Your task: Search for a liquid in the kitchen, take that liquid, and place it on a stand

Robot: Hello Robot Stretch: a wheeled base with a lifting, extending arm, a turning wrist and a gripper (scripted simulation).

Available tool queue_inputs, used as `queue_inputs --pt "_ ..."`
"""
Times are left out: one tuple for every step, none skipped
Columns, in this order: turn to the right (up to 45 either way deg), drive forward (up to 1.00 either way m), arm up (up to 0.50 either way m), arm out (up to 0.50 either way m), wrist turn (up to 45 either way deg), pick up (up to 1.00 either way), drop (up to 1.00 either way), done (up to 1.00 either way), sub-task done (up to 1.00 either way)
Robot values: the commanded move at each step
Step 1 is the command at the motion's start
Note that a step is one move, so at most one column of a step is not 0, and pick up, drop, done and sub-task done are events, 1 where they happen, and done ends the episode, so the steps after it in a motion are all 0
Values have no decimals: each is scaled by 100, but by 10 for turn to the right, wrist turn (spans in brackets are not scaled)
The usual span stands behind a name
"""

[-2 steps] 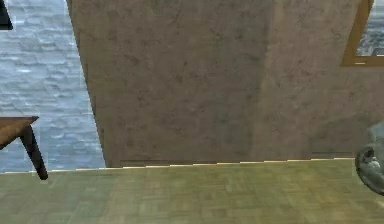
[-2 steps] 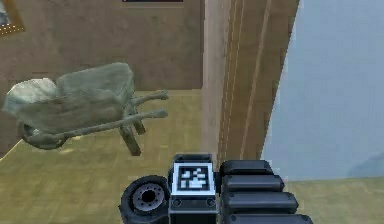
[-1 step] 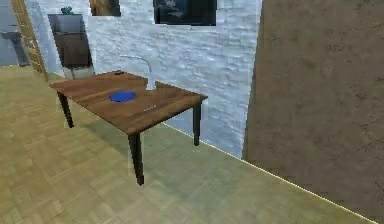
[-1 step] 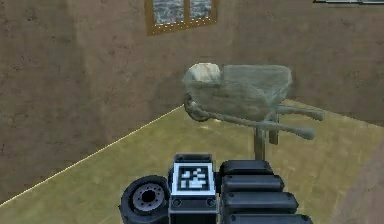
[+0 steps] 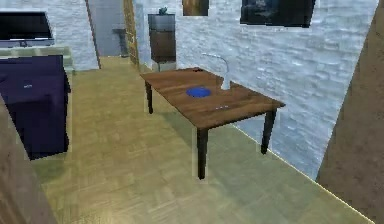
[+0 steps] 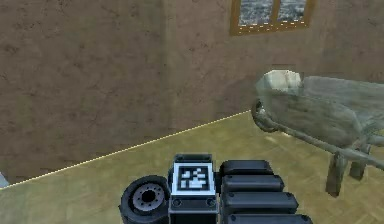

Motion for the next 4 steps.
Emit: queue_inputs --pt "0 35 0 0 0 0 0 0 0" --pt "-270 0 0 0 0 0 0 0 0" --pt "0 60 0 0 0 0 0 0 0" --pt "0 100 0 0 0 0 0 0 0"
